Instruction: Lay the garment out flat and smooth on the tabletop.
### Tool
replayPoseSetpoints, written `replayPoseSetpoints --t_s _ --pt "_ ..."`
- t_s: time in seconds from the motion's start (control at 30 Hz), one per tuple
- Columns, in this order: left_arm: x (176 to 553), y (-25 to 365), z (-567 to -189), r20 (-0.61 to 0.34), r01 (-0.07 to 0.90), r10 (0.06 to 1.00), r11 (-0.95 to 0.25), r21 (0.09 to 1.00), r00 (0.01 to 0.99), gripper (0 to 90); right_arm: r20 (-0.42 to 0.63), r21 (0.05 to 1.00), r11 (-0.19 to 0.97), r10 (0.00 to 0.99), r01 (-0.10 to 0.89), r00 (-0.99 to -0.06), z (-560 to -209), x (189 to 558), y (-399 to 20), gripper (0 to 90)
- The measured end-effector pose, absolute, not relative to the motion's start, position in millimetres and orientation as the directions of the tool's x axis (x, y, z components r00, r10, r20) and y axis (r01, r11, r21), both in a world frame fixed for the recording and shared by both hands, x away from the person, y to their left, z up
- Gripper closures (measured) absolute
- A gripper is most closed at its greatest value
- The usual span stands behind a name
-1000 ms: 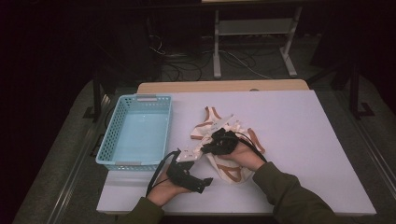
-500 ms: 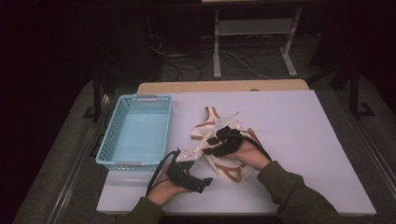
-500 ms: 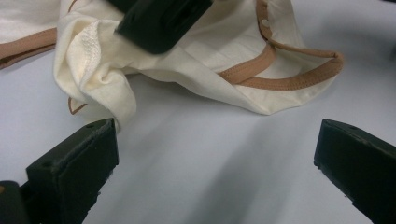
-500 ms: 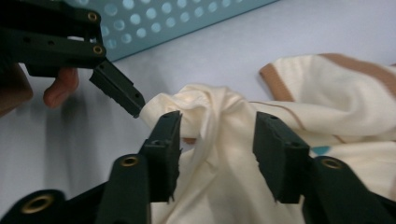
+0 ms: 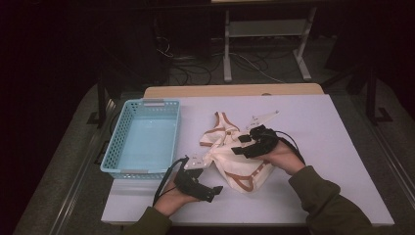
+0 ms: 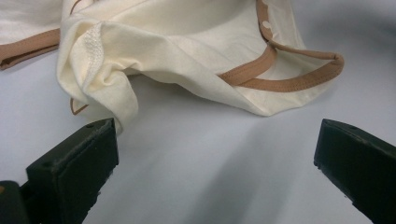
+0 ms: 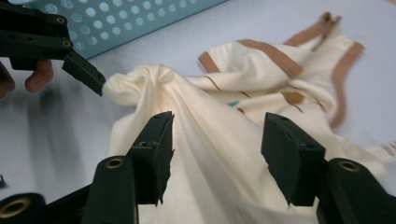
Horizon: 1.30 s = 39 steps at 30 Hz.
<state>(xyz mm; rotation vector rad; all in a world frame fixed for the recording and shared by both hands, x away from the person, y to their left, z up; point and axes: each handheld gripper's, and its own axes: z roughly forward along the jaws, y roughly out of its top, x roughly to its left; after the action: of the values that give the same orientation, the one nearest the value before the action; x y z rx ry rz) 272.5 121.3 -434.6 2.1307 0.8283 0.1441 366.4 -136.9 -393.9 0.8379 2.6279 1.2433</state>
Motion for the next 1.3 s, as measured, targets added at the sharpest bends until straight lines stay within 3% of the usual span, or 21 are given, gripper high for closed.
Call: replayPoseSetpoints --t_s 0.47,0.77,1.07,1.3 --pt "272 121 -435 -0.171 0.510 0.605 -0.448 0.734 0.778 0.0 0.113 0.708 0.510 0.601 0.488 -0.791 -401 350 -202 45.3" --pt "272 121 -435 -0.168 0.509 0.606 -0.449 0.734 0.777 0.0 0.132 0.670 0.529 0.605 0.521 -0.785 -416 344 -219 50.3" --pt "272 120 -435 -0.171 0.511 0.605 -0.450 0.733 0.778 0.0 0.164 0.628 0.567 0.574 0.534 -0.802 -430 345 -223 62.3" --pt "272 120 -435 -0.169 0.505 0.599 -0.453 0.735 0.783 0.0 0.193 0.610 0.587 0.541 0.532 -0.819 -431 345 -223 78.9"
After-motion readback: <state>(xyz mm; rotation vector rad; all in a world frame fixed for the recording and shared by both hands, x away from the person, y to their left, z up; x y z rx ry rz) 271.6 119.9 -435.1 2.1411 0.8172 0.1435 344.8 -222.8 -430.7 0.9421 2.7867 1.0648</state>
